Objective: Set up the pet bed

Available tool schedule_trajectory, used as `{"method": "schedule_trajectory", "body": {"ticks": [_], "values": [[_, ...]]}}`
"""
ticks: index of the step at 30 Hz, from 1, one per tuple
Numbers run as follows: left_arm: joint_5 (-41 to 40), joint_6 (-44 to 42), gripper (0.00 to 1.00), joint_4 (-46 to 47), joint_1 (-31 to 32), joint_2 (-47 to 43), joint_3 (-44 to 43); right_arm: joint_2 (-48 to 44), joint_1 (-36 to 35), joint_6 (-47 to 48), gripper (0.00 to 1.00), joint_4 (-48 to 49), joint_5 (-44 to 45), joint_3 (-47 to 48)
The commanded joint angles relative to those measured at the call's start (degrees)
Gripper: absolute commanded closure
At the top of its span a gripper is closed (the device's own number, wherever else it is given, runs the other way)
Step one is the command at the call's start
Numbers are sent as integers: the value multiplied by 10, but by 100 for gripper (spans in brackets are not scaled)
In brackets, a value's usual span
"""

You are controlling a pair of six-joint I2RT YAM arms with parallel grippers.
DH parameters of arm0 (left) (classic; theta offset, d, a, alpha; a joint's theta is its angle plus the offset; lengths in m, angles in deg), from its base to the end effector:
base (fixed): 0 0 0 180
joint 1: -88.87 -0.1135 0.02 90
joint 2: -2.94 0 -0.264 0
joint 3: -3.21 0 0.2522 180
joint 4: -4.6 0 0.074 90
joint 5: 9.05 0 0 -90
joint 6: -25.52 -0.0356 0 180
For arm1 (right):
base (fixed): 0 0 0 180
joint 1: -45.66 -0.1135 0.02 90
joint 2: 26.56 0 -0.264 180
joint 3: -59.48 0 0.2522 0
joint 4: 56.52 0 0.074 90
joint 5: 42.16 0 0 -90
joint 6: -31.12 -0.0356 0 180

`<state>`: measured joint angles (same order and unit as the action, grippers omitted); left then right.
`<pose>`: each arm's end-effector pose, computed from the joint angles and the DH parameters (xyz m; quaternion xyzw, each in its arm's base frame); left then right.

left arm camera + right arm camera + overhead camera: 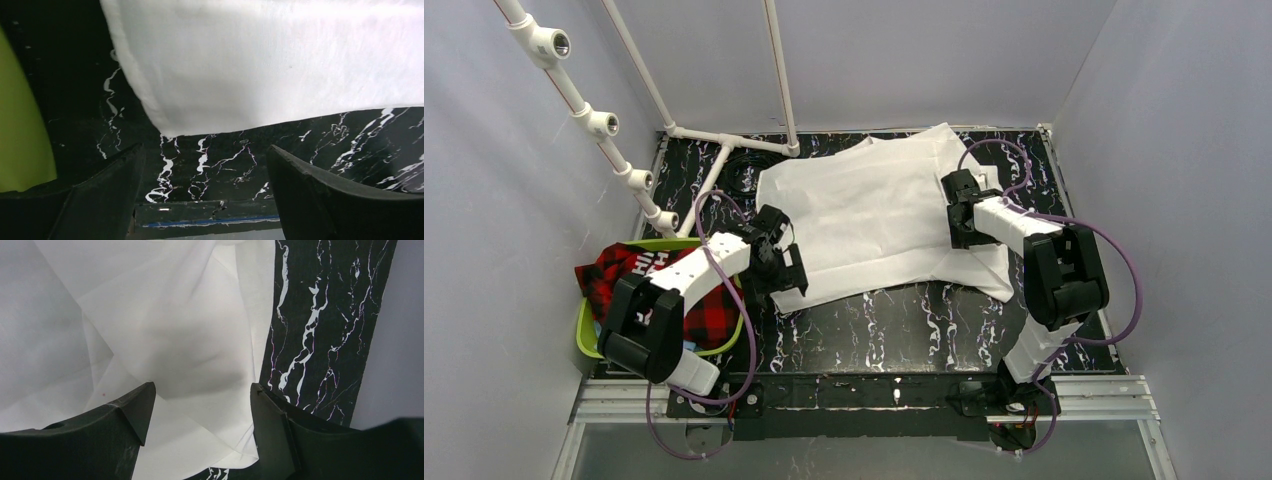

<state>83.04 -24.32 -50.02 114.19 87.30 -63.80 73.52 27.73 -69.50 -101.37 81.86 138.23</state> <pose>0.2423 -0.1161 0.1968 -0.1247 0.9796 -0.0999 0.1220 0.3324 0.0866 0.1870 0.0006 0.9376 -0.2287 0.2618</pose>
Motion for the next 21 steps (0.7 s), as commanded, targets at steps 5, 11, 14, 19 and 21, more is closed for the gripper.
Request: {"method": "schedule_trajectory", "body": {"ticks": [5,11,14,19,21], "values": [[-4,13,25,6,20,63,14,-51,-4,49,18,43,-57,-35],[-51,25,35,-10,26,91,18,3,-3,17,19,3,89,-4],[-58,23,40,-11,26,108,14,19,-1,3,24,-4,127,3],[-64,19,47,-16,26,131,-2,6,18,-17,56,-3,127,-7],[-67,16,51,-19,26,135,-7,-5,27,-25,74,-5,123,-9]]}}
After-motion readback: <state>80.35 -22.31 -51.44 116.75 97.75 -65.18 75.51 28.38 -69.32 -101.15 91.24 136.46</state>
